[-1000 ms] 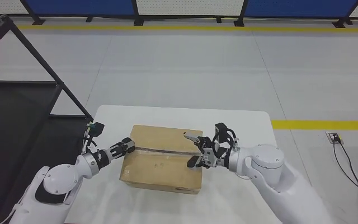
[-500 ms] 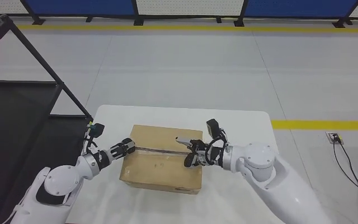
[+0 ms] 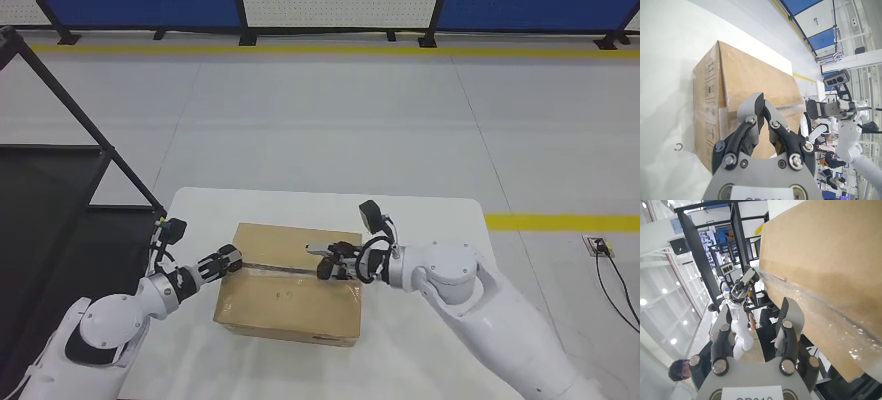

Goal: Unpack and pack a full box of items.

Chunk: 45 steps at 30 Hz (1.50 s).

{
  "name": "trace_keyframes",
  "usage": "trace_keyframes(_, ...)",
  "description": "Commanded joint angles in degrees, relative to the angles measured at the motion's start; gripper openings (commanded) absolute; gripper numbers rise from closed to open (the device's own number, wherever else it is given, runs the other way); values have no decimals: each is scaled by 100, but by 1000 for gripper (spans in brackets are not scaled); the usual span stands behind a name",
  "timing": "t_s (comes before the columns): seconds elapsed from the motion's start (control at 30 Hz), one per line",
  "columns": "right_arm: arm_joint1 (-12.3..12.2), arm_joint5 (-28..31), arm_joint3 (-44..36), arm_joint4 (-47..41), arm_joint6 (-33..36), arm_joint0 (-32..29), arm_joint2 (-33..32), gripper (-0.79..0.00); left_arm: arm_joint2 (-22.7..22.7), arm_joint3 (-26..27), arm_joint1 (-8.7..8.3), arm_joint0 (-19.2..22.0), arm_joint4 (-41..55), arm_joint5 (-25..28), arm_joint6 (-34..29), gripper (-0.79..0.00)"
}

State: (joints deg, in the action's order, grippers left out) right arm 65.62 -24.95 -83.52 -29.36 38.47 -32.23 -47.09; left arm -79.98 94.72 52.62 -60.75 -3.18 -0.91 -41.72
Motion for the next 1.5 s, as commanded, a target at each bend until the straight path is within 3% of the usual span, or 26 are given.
trace_keyframes(0.0,41,-442,32,26,-113,114,80,-785,21,3,4,28,-20,-4,-16,-785)
trace_keyframes(0.2,125,-1243,49,431,14,401,433,-785,30,-12,6,115,-111,-10,-98,-785)
trace_keyframes(0.47,152,-1625,-56,1172,185,516,800,-785,59,-19,19,144,-124,5,-100,-785)
trace_keyframes(0.57,197,-1811,-79,1321,-45,513,873,-785,55,-14,24,141,-117,21,-83,-785)
trace_keyframes(1.0,492,-1667,273,1295,-438,725,1076,-785,-495,-93,-16,-200,123,91,165,-785)
trace_keyframes(1.47,1145,-1517,929,1260,-770,1236,1768,-785,-1144,-93,-68,-775,429,238,233,-785)
